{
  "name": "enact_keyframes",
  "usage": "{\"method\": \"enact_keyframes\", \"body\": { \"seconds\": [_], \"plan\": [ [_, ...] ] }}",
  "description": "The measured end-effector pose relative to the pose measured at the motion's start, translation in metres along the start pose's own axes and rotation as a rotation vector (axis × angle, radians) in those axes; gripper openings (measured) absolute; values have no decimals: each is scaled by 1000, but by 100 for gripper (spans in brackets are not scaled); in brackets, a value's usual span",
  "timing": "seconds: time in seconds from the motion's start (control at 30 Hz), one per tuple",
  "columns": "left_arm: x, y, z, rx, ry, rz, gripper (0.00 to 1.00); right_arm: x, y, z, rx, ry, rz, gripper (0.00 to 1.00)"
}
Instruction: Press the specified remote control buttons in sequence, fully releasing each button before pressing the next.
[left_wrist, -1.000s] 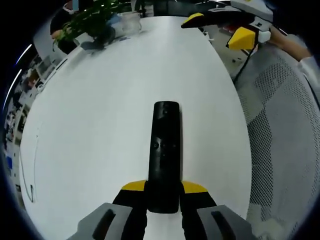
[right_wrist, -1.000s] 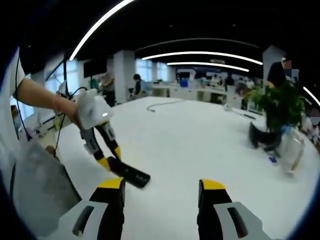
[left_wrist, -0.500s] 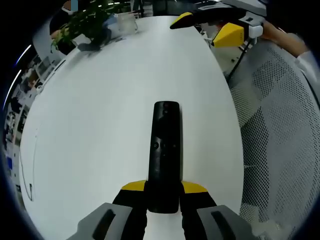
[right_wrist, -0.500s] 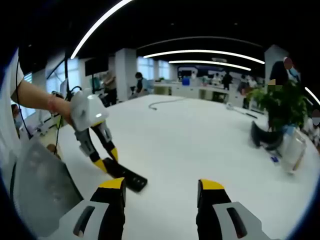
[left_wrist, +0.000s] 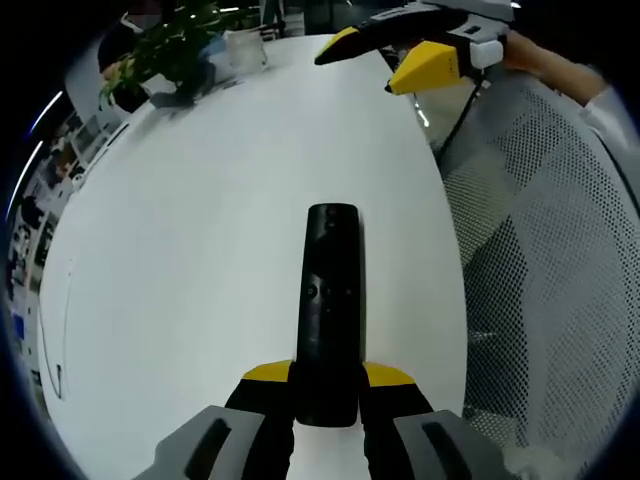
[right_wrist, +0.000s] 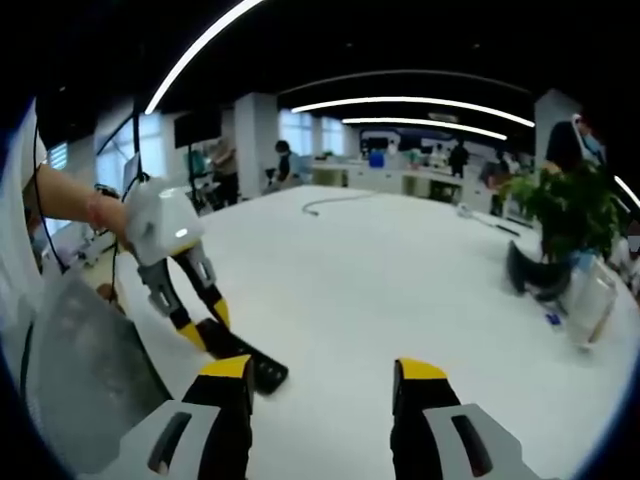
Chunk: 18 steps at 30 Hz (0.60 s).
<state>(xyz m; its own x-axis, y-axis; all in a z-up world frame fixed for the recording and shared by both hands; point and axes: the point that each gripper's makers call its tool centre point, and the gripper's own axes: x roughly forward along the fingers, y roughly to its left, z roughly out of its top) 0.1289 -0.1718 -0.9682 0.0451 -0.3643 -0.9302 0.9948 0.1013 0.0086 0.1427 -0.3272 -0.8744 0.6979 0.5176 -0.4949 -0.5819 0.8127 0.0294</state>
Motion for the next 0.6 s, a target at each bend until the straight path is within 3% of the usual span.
{"method": "enact_keyframes", "body": {
  "seconds": [0.6],
  "plan": [
    [-1,-24,-1,-15,-38,4,24,3,3,-7,-17,27,25,49]
  ]
}}
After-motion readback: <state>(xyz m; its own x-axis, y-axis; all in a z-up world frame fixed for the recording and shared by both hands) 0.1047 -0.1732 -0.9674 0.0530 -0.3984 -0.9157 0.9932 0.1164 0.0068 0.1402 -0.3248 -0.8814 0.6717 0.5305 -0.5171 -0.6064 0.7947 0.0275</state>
